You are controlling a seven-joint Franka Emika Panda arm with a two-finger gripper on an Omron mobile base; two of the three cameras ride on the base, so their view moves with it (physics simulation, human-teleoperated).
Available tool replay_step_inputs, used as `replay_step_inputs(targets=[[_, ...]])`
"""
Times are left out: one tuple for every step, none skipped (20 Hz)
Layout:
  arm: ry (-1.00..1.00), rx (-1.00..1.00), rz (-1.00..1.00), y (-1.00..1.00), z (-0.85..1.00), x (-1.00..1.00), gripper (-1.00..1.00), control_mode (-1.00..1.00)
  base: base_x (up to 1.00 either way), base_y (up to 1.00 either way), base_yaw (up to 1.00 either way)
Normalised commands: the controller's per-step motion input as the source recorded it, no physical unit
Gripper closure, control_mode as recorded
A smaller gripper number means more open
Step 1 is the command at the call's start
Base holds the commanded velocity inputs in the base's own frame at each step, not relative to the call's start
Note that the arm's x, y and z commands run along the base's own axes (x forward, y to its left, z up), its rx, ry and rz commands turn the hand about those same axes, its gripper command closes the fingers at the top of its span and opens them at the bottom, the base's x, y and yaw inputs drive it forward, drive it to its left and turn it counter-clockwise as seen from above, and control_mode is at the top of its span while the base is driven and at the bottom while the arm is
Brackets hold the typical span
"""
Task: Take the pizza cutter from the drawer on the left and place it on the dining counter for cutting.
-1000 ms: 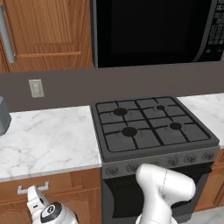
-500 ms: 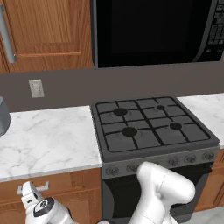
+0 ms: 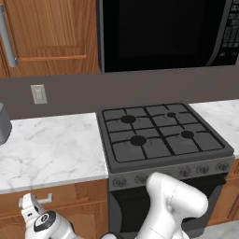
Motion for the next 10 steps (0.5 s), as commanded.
replay_step_inputs(targets=[[0.00,0.00,0.00,0.00,0.00,0.00,1.00,-1.00,0.00,0.00,0.00],[0.00,0.00,0.00,0.00,0.00,0.00,1.00,-1.00,0.00,0.00,0.00],[0.00,0.00,0.00,0.00,0.00,-0.02,1.00,-1.00,0.00,0.00,0.00],[0.00,0.00,0.00,0.00,0.00,-0.14,1.00,-1.00,0.00,0.00,0.00],[0.00,0.00,0.00,0.00,-0.06,-0.29,1.00,-1.00,0.00,0.00,0.00],[0.00,0.00,0.00,0.00,-0.16,-0.44,1.00,-1.00,0.00,0.00,0.00],[0.00,0.00,0.00,-0.05,-0.20,-0.61,1.00,-1.00,0.00,0.00,0.00],[0.00,0.00,0.00,-0.08,-0.21,-0.71,1.00,-1.00,0.00,0.00,0.00],[0.00,0.01,0.00,-0.10,-0.21,-0.78,1.00,-1.00,0.00,0.00,0.00],[0.00,0.01,0.00,-0.11,-0.21,-0.90,1.00,-1.00,0.00,0.00,0.00]])
